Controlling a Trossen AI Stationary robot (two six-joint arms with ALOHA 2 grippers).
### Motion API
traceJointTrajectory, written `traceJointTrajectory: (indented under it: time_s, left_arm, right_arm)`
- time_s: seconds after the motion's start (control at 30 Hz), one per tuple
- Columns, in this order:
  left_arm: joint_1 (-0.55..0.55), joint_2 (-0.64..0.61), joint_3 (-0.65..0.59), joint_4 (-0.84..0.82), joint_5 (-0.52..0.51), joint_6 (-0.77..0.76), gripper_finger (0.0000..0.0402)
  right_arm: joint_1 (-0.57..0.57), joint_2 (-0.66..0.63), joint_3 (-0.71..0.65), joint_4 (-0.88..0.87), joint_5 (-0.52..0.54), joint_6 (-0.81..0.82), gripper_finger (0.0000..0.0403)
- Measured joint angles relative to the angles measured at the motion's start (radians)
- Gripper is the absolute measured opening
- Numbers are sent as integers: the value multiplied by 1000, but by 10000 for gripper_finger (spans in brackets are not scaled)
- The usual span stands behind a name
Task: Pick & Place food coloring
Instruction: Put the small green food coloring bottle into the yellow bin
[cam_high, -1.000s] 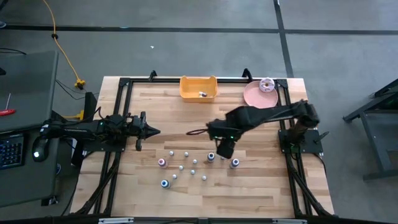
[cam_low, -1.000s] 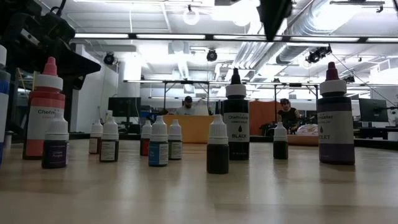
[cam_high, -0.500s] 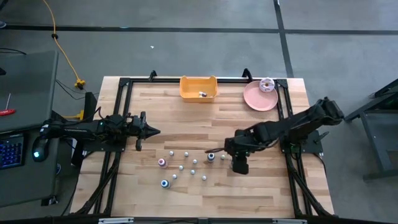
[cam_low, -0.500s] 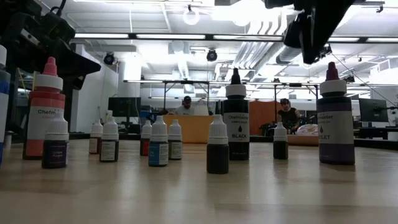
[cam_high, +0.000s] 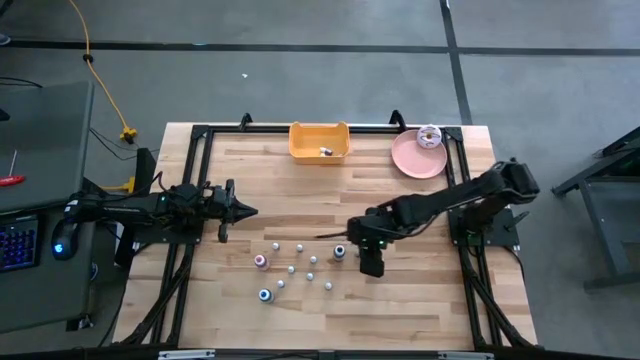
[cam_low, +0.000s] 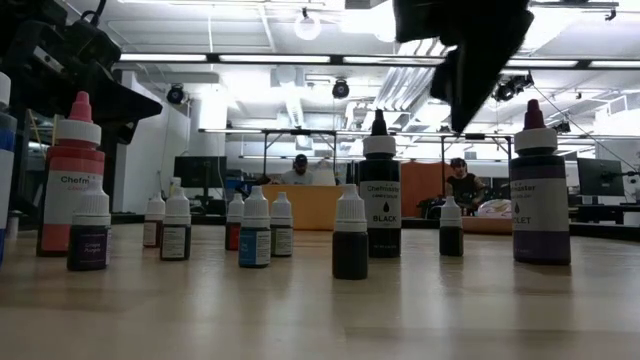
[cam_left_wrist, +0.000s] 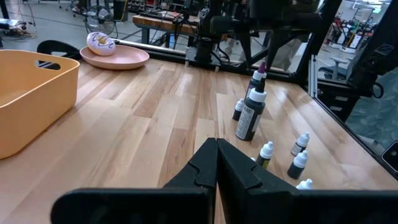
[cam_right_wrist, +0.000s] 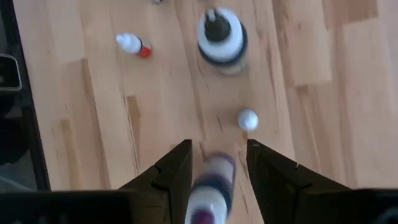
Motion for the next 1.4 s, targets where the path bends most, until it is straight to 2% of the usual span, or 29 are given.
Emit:
traceJointTrajectory:
  time_s: [0.13,0.3,0.8,1.2,1.4]
  left_arm:
    - [0,0,0,0,0,0,1]
    - [0,0,0,0,1,0,1]
    - [0,0,0,0,2,0,1]
    - [0,0,0,0,2,0,1]
    - [0,0,0,0,3,0,1]
  right_arm:
    - [-29,83,85,-60,0,-54,142]
    - [-47,136,125,-120,2,-73,142]
    - [-45,159,28,-55,-14,-69,144]
    - [-43,159,0,10,17,-69,207]
    - [-43,170,0,11,20,-69,215]
